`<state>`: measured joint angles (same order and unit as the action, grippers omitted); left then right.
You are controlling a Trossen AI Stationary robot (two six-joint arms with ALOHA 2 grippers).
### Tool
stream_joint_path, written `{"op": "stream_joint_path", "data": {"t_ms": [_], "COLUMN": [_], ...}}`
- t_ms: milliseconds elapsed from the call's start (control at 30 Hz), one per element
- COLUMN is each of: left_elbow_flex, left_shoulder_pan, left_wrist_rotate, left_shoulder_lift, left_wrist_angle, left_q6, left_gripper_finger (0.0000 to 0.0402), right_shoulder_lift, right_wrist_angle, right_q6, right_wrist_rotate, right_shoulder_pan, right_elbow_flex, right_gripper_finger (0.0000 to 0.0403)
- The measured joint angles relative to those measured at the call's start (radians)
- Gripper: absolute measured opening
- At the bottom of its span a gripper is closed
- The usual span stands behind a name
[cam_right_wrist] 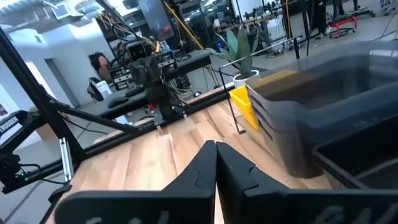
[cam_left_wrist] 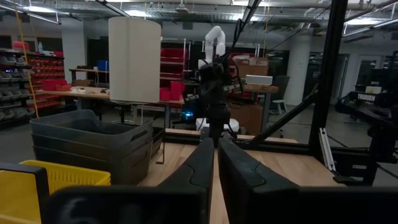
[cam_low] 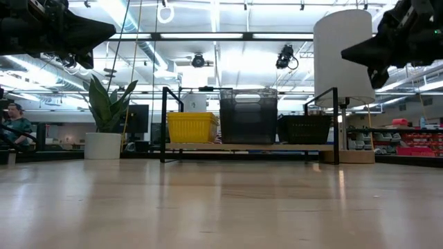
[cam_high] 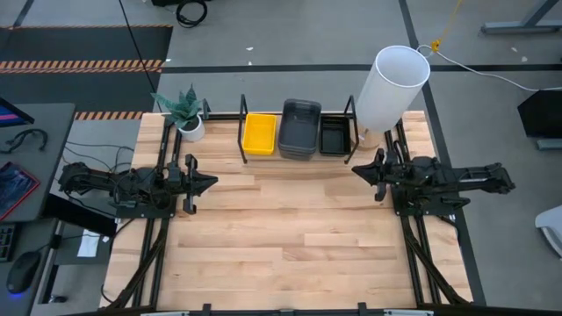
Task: Stack baskets on shelf by color
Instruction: Return to Home Position
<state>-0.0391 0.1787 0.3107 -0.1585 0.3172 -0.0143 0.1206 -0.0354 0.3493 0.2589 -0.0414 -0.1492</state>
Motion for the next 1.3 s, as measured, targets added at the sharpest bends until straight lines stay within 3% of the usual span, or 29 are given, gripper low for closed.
{"op": "stream_joint_path", "data": {"t_ms": [300,1300], "left_elbow_flex": [0.0,0.0], "left_shoulder_pan": [0.0,0.0], "left_wrist_rotate": [0.0,0.0], "left_shoulder_lift": [0.0,0.0], "left_wrist_angle": [0.0,0.0], "left_q6": [0.0,0.0], "left_gripper_finger": [0.0033,0.0027], "right_shoulder_lift": [-0.116,-0.114], "right_wrist_angle": [0.013,0.025], "right_q6": [0.008,0.016], "right_wrist_rotate": [0.009,0.005], "right_shoulder_pan": [0.0,0.0], "right_elbow_flex": [0.086,0.12], "right_gripper_finger": [0.0008,0.0005]}}
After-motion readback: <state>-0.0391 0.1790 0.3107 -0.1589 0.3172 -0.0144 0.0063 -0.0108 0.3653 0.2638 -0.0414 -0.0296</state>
